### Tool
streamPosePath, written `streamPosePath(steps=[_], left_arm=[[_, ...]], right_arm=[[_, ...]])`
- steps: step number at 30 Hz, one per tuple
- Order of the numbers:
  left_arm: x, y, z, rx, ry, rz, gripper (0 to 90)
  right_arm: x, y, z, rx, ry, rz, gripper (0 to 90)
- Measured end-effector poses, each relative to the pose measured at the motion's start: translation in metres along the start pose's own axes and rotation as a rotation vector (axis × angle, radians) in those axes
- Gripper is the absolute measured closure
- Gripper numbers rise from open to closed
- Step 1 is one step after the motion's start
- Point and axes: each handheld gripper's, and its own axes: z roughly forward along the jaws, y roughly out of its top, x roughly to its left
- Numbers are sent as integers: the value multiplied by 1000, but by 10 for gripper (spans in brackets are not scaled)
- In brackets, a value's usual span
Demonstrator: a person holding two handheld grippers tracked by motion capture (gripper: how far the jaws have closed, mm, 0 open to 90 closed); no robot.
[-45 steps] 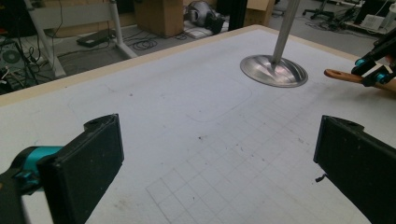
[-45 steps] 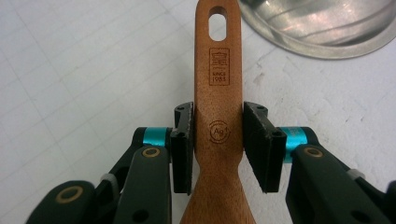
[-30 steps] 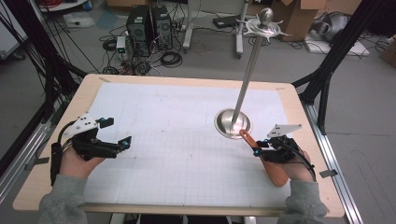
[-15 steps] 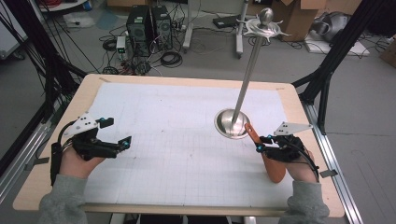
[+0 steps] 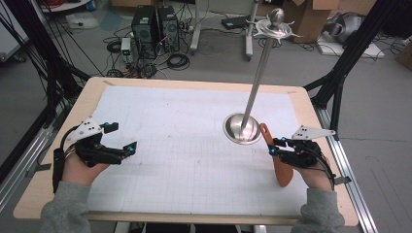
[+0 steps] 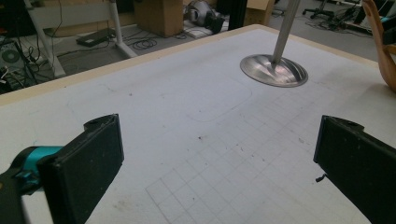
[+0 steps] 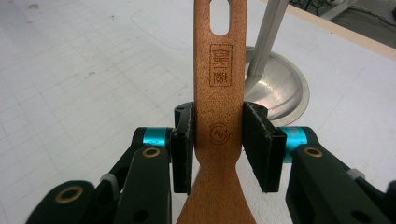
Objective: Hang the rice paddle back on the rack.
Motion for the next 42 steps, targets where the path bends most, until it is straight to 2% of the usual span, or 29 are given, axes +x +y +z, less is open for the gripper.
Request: streamPosePath(steps=[15,32,42], left_arm=[[0,0,0,1,-1,0,20],[0,0,0,1,0,0,20],[-1,1,-1,-4,-2,0,20]], right_arm=[[1,3,-10,-86,-21,-7,646],[1,4,-19,-160,-22,-8,646],[1,6,-30,-242,-30,8,647]])
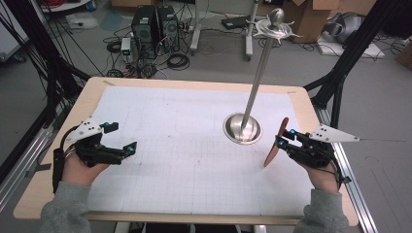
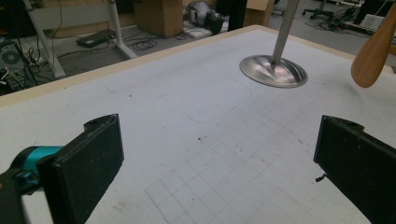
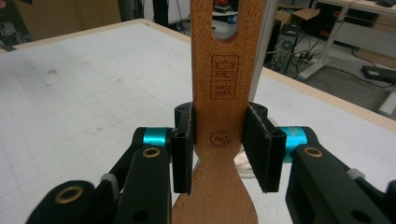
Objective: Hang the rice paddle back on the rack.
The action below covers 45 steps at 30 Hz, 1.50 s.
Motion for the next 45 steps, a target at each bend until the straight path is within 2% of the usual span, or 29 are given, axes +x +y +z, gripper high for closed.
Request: streamPosePath(steps=[10,21,25,30,35,45], left_arm=[[0,0,1,3,-2,5,20],[0,1,-1,-8,-4,-5,20],[0,1,0,-11,-5,-6,20],[1,1,0,-8,-7,-3,20],[2,0,0,-12,-3,-3,20],[1,0,1,-14,-5,-6,20]], right_arm=[[-2,0,-3,-27,-8,13,647],[-4,5,-5,-68,9,30,647],[-9,8,-4,-58,6,36,646],[-18,11,-2,-60,31,57,646],[-28,13,2,-31,51,70,646],[-39,16,1,-59,43,99,647]])
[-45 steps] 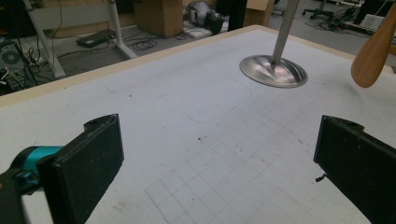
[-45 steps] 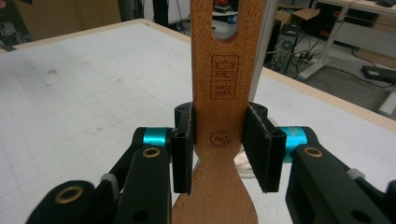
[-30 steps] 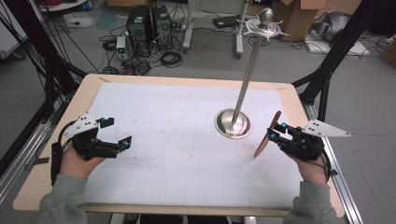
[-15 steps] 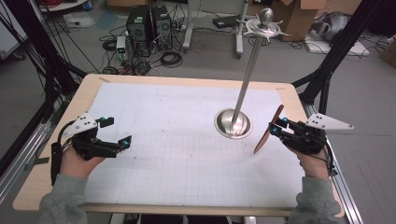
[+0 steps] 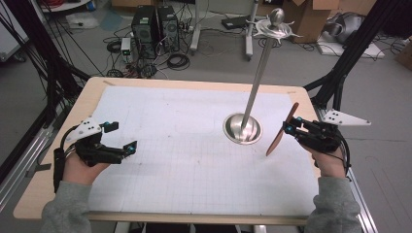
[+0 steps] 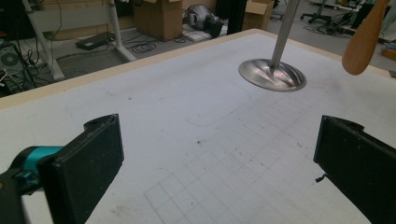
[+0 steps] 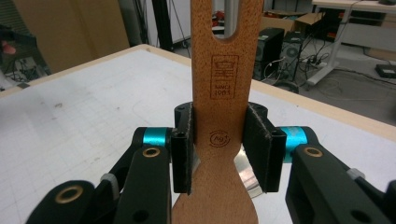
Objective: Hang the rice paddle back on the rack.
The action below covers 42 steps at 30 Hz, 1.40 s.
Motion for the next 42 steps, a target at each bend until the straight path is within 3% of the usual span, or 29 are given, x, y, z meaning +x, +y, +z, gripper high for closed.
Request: streamPosePath(steps=[6,21,26,37,42], left_arm=[[2,2,-7,-37,-16,-27,20],[2,-5,-22,-40,21,-36,20],[2,-7,-25,-36,29,-40,20],[-2,-12,-22,-20,24,-37,20],[-1,-12,-25,-29,27,-40,20]], right_arm=[[-4,9,-5,0,-11,-6,647],[-14,42,-1,7,-20,-49,647],[-25,45,0,3,-33,-29,646],[-33,59,1,-42,-21,-5,646],[-36,64,4,-22,-40,-19,647]])
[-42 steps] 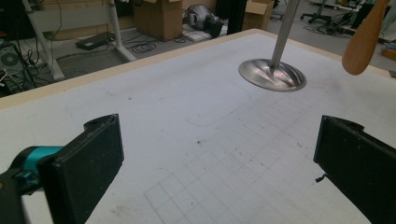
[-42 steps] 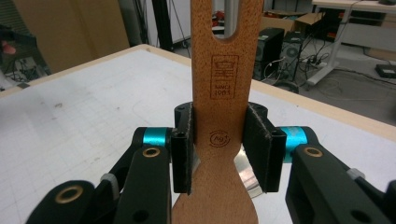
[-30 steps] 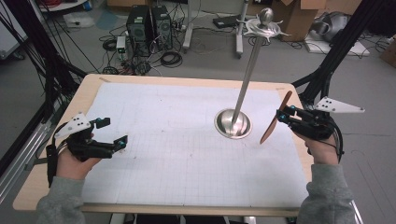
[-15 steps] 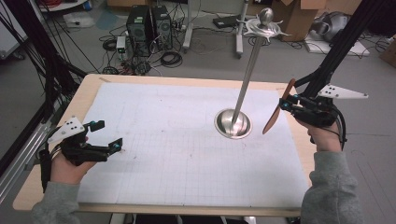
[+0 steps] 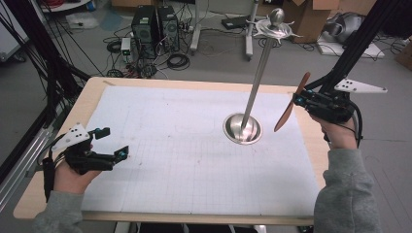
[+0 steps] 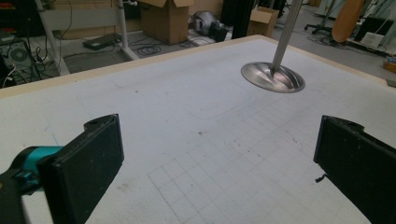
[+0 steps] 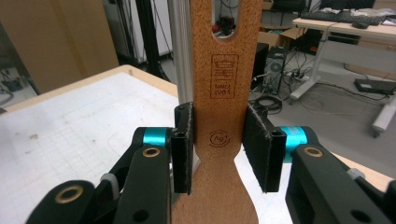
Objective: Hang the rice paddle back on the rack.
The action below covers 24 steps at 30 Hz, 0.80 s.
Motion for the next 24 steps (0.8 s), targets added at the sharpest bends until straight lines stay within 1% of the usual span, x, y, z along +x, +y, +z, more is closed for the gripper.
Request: streamPosePath(steps=[2,5,16,20,22,24], left_arm=[[1,0,0,1,1,-2,20],[1,0,-1,1,3,-5,20],[3,0,-3,-5,8,-9,20],[3,0,-3,0,5,-7,20],[4,-1,-4,2,6,-9,20],[4,-1,-4,2,7,-11,20]], right_arm=[[1,3,1,7,-1,-9,647],[2,9,2,4,0,-26,647],[4,30,4,-11,5,-51,647],[4,35,5,-23,-9,-59,647],[4,39,4,-38,-32,-56,647],[4,42,4,-59,-43,-54,647]])
